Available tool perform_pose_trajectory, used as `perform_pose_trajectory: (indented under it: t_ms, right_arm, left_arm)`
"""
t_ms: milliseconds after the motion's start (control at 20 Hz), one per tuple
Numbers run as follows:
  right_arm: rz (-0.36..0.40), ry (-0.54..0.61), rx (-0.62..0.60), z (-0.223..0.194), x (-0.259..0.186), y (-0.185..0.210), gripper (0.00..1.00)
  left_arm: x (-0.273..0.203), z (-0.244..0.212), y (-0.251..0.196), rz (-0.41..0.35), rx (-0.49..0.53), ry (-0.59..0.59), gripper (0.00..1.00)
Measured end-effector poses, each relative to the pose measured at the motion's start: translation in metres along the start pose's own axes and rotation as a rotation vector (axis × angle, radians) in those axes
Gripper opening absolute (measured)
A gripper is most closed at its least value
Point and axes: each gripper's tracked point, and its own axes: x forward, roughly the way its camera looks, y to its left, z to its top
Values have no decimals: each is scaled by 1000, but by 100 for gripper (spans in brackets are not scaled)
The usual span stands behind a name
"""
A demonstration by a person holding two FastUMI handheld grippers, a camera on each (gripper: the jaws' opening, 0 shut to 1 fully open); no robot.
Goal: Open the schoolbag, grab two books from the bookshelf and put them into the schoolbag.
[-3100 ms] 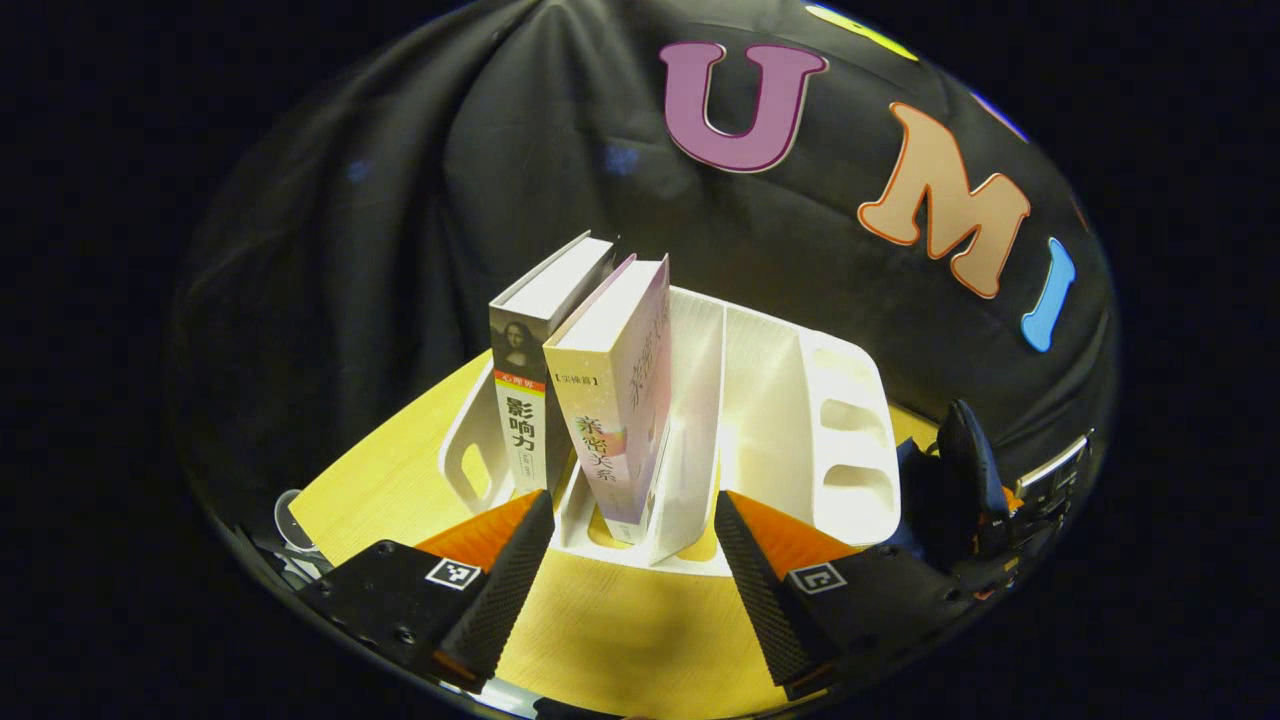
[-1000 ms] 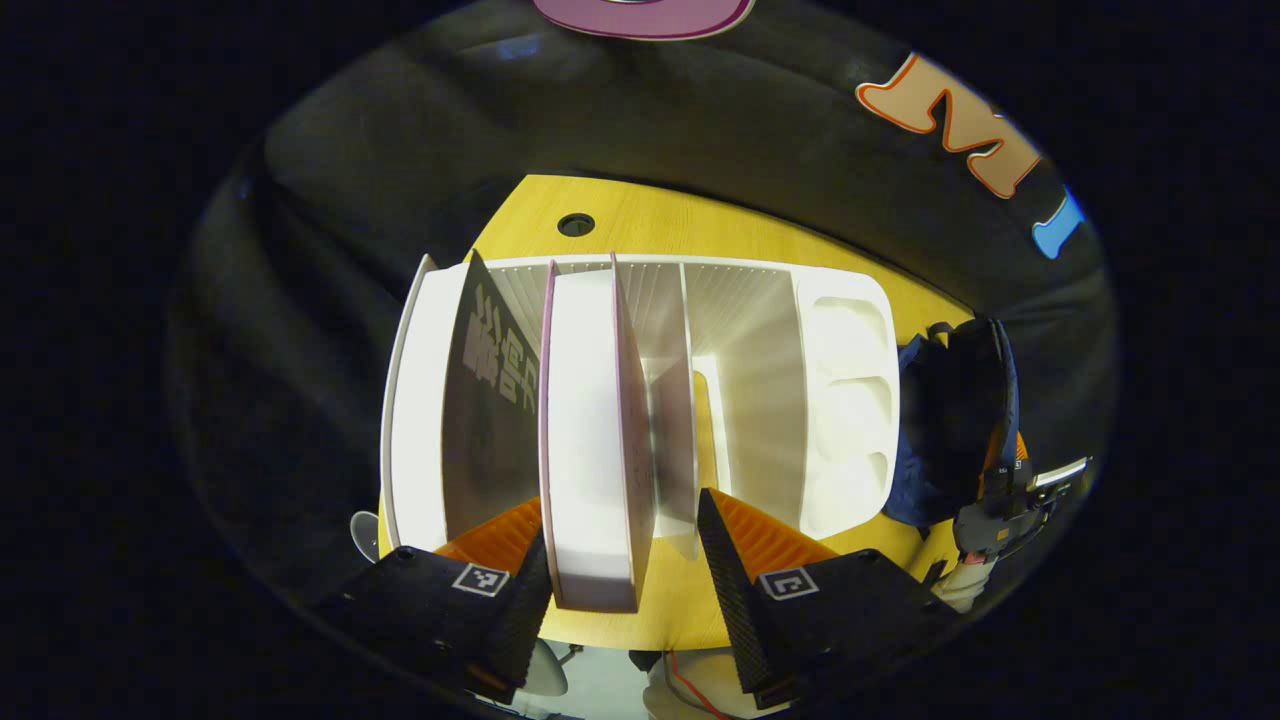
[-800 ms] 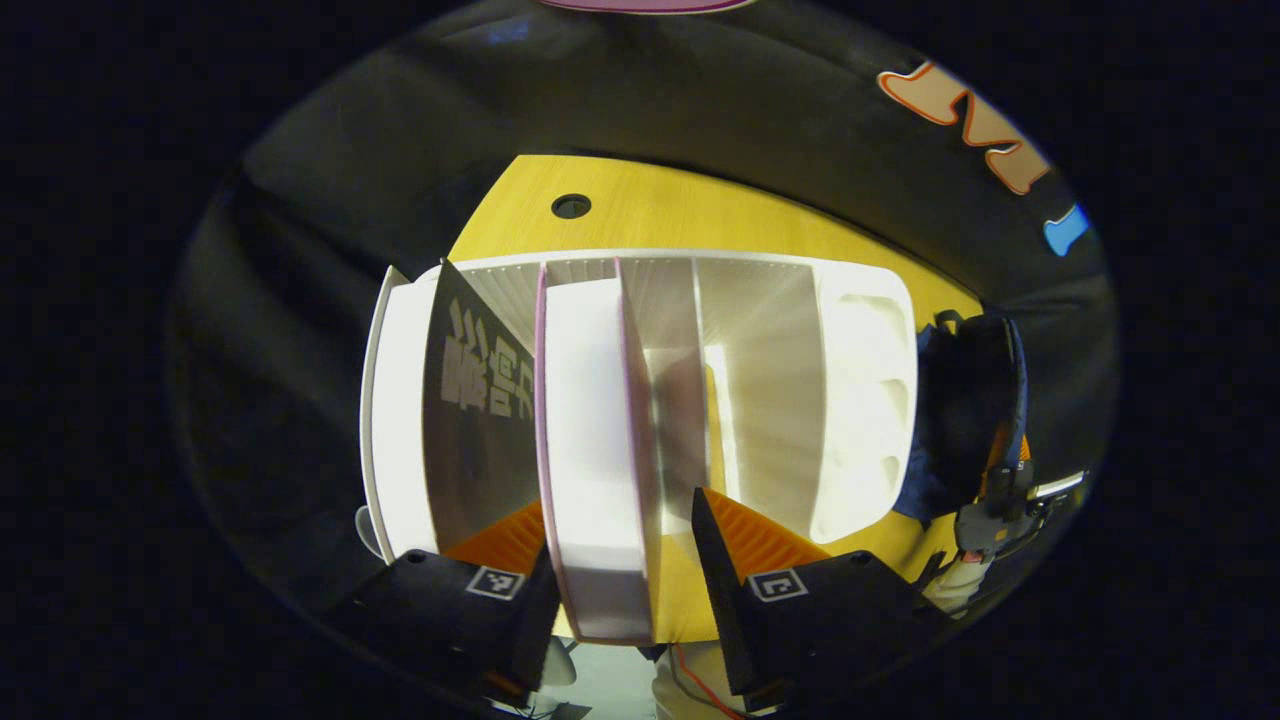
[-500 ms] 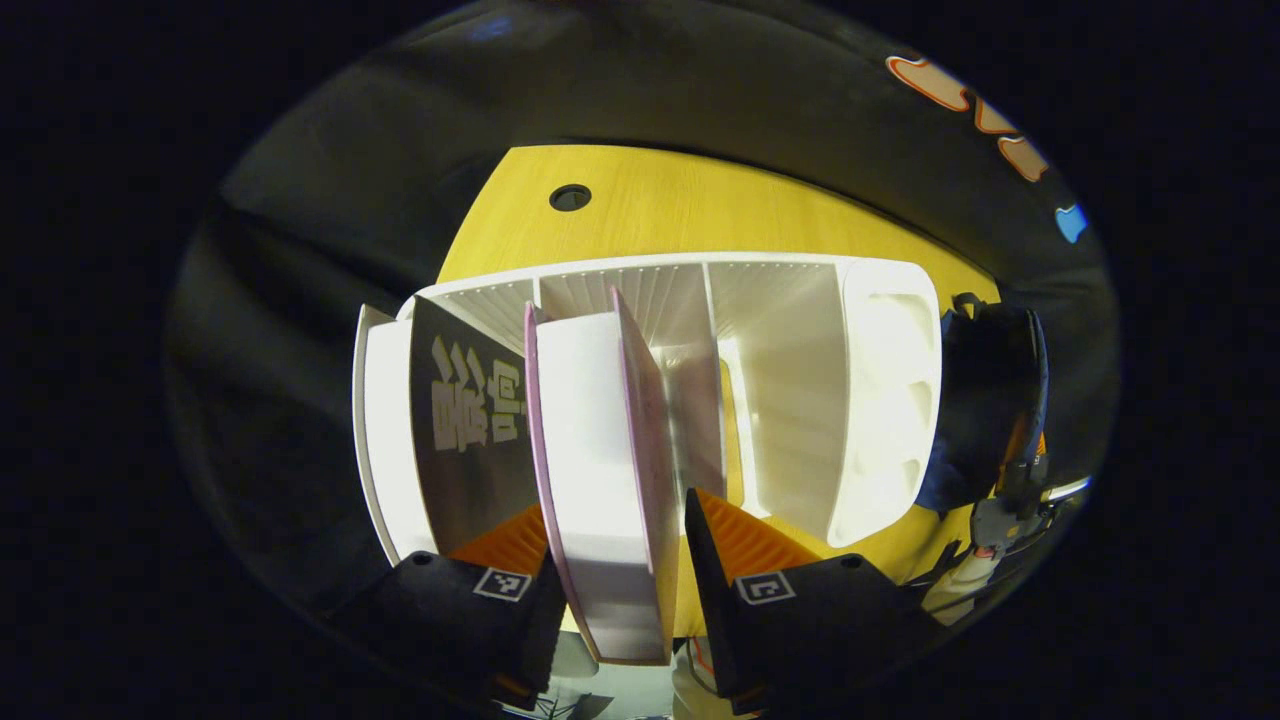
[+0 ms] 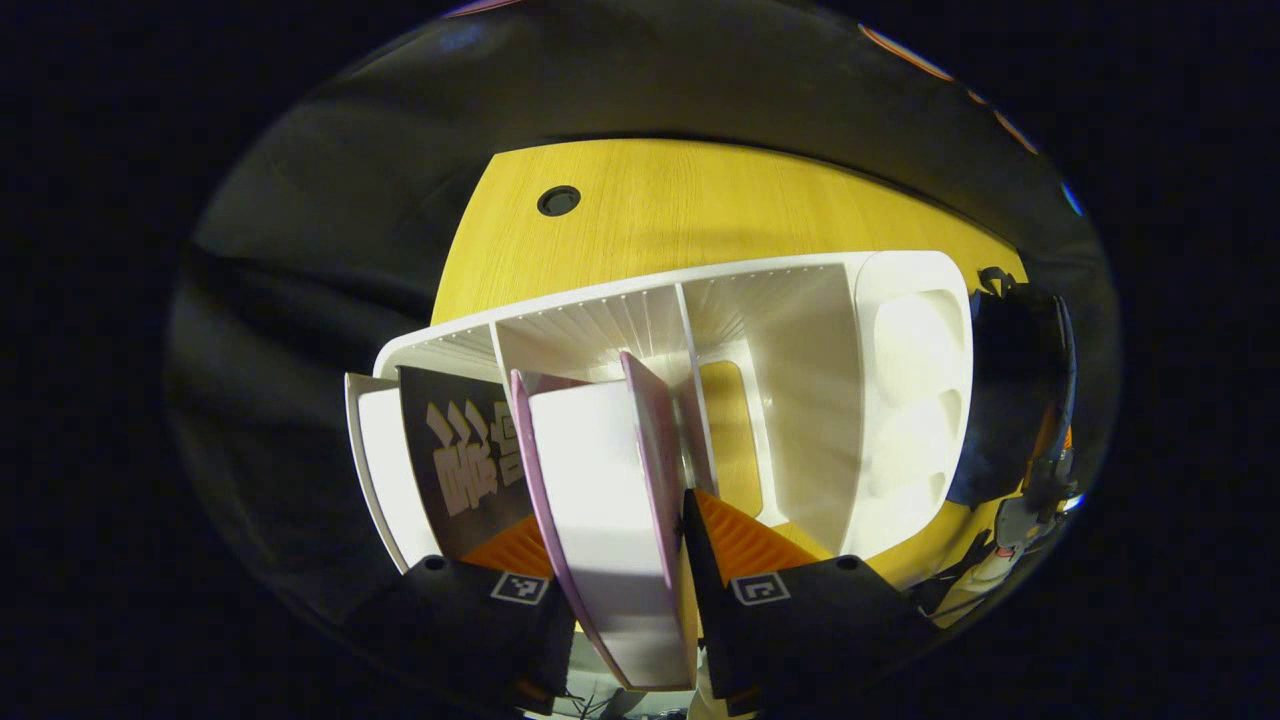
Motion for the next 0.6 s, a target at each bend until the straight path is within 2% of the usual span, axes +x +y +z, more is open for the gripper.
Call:
perform_pose_trajectory:
  t_ms: [50,200,450,500,550,600]
  right_arm:
    - [0,0,-1,0,0,0,6]
    - [0,-1,-2,0,0,0,6]
    - [1,-1,-2,0,-1,-1,6]
    - [3,-1,-4,-1,-2,-1,6]
    - [5,-2,-7,-1,-2,0,6]
    - [6,-1,-8,-1,-2,0,6]
  left_arm:
    - [0,1,-4,-8,0,-1,52]
    - [3,-5,-8,-4,-17,40,39]
    - [1,-7,-8,-8,-39,47,39]
    - [1,-7,-7,-9,-55,49,36]
    - [0,-8,-8,-15,-74,53,39]
    - [-3,-10,-9,-22,-90,60,36]
